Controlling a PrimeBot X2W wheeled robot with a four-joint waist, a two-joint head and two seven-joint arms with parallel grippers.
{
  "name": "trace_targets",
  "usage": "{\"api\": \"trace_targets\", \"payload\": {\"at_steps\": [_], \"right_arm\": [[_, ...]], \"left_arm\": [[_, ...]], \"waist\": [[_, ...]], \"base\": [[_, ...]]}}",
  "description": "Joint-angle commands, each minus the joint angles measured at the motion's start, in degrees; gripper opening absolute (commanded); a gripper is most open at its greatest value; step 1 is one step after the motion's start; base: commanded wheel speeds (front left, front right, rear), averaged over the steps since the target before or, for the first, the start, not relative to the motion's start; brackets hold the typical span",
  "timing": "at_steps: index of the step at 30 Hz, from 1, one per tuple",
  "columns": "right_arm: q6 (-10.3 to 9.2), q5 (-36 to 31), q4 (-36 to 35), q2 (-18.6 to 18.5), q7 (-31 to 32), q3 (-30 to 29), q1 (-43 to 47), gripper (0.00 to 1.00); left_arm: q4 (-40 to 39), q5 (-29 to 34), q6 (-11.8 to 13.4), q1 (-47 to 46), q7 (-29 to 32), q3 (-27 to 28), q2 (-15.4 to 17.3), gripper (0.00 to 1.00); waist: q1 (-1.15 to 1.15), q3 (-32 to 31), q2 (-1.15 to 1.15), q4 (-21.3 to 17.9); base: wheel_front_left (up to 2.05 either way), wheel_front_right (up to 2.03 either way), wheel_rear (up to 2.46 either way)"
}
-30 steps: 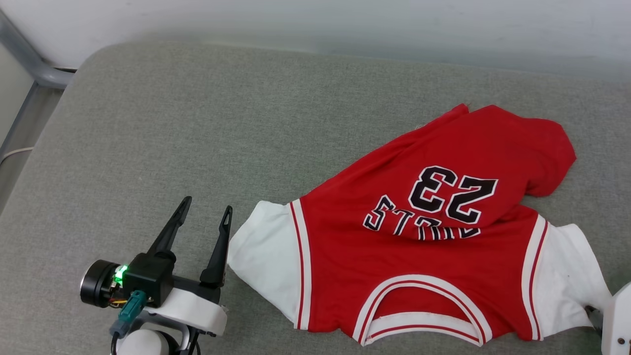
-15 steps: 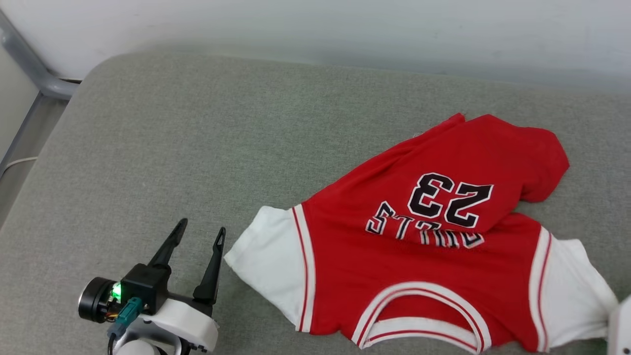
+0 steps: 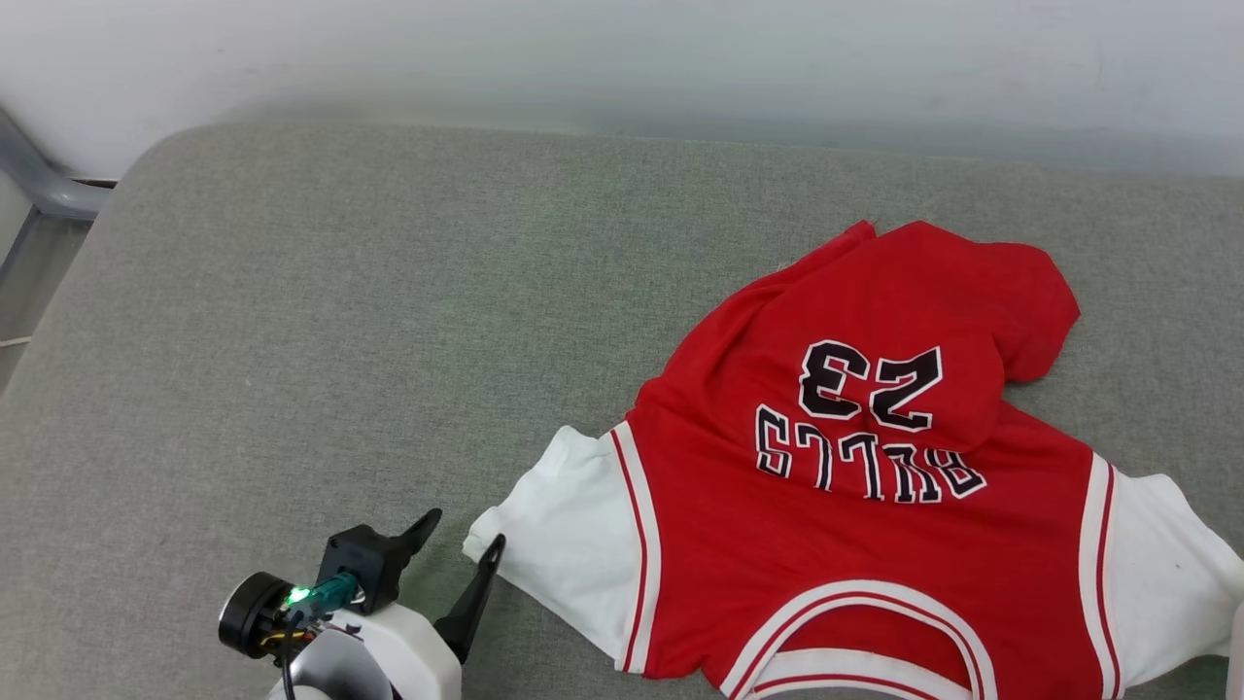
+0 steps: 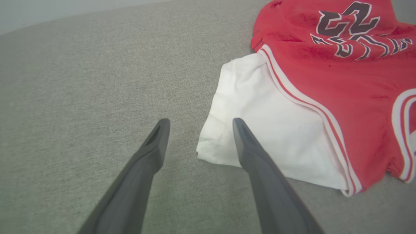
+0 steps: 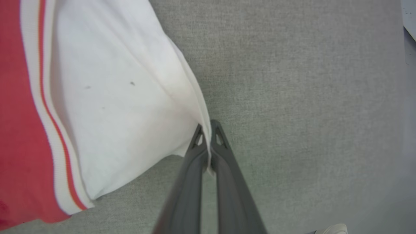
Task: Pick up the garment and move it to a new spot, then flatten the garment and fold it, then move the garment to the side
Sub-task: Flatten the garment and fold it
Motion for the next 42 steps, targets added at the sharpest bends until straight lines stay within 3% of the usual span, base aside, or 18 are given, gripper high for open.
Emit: {"api": "trace_targets", "payload": {"at_steps": [1,8,19,20,21,22,27,33,42], "right_arm": [[-0.10,-0.40,-0.42,0.33,0.09,0.17,-0.57,0.00],[-0.10,0.13,-2.41,0.79,1.14,0.90,-1.17,0.00],[-0.09,0.71,-5.07,1.71,2.24,2.18,-2.27,0.00],[-0.09,0.74,-5.13,1.72,2.28,2.20,-2.30,0.00],[-0.09,0.76,-5.23,1.72,2.31,2.29,-2.35,0.00],[-0.09,0.78,-5.29,1.74,2.24,2.35,-2.42,0.00],[-0.09,0.88,-5.24,1.86,1.74,2.42,-2.33,0.00],[-0.09,1.13,-5.32,1.24,0.62,2.43,-2.48,0.00],[-0.09,3.63,-8.58,-0.59,-1.76,2.61,-2.46,0.00]], "left_arm": [[-0.32,-1.02,-0.08,-1.14,1.86,-1.48,0.98,1.00],[0.36,-4.19,-0.01,-5.21,14.41,-4.34,4.15,1.00],[3.39,-5.10,1.18,-7.00,29.26,-7.59,4.15,1.00],[3.81,-5.57,1.09,-6.63,30.51,-8.00,4.00,0.89],[4.12,-6.08,0.99,-6.18,31.60,-8.44,3.81,0.35],[4.19,-6.61,0.84,-5.81,32.47,-8.83,3.67,0.00],[3.17,-7.98,0.90,-5.20,32.80,-8.79,3.59,0.00],[0.53,-7.94,2.41,-5.57,29.00,-6.72,3.91,0.00],[-10.77,-10.05,6.66,-1.48,27.11,-1.49,6.91,0.00]], "waist": [[0.00,0.16,0.00,-0.19],[0.00,1.52,0.00,-1.21],[0.00,4.09,0.00,-2.92],[0.00,4.23,0.00,-3.00],[0.00,4.36,0.00,-3.06],[0.00,4.46,0.00,-3.11],[0.00,4.21,0.00,-2.91],[0.00,2.27,0.00,-2.32],[0.00,-2.67,0.00,-1.79]], "base": [[0.00,0.00,0.00],[0.00,0.00,0.00],[0.00,0.00,0.00],[0.00,0.00,0.00],[0.00,0.00,0.00],[0.00,0.00,0.00],[0.00,0.00,0.00],[0.00,0.00,0.00],[0.00,0.00,0.00]]}}
